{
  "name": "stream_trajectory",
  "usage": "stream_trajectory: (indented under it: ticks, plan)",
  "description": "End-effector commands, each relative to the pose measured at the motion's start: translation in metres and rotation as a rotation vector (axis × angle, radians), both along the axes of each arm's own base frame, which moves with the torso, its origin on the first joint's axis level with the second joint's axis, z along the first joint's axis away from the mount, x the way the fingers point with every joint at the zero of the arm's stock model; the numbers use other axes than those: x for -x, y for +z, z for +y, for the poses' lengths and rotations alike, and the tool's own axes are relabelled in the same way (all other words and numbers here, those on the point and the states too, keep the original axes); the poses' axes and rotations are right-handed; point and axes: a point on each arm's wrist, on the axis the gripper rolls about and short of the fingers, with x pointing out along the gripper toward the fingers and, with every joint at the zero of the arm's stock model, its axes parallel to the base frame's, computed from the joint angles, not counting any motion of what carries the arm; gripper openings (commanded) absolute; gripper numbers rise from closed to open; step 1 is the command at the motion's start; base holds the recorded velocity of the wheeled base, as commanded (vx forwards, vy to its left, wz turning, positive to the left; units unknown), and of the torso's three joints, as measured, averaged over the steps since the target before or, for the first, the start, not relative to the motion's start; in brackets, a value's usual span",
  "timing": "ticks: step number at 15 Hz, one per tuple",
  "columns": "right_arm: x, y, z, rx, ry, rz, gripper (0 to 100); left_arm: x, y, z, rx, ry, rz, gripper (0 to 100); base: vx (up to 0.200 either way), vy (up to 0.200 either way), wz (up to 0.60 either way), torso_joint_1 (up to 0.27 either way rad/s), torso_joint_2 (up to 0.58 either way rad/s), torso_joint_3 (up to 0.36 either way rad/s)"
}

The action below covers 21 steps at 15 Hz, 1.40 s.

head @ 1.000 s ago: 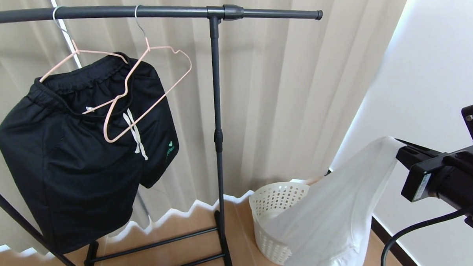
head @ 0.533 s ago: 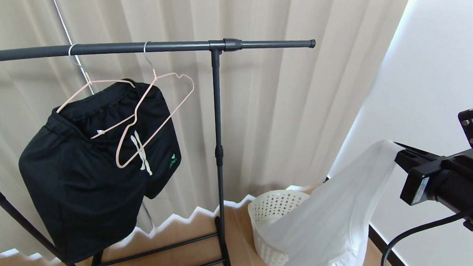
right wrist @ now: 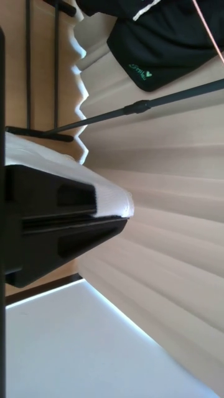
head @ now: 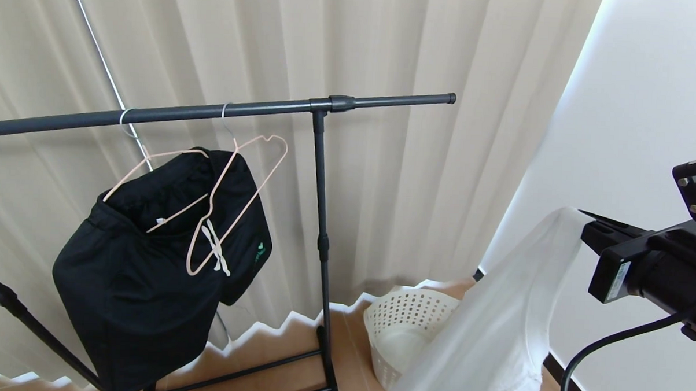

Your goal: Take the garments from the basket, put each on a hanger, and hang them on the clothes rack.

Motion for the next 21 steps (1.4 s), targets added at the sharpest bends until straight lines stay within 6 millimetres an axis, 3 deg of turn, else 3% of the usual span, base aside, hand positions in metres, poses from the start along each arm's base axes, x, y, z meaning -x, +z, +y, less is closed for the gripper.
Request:
stream_trajectory:
  ticks: [1,13,21]
  plan:
    - [-0.0003,-0.0008,0.0003,0.004,0.000,0.002,0,-0.0001,0.0001,0.0000,-0.001,-0.001,0.000,100,0.000,0.000,0.00,0.168,-0.39,-0.222]
    - [0.0024,-0.0038,-0.0013,0.038,0.003,0.003,0,-0.0001,0.0000,0.0000,-0.001,0.001,0.002,100,0.000,0.000,0.00,0.162,-0.36,-0.203]
    - [0.0020,-0.0078,-0.0010,0.047,0.005,0.015,0,-0.0001,0.0001,0.0000,0.001,0.002,0.000,100,0.000,0.000,0.00,0.121,-0.26,-0.074]
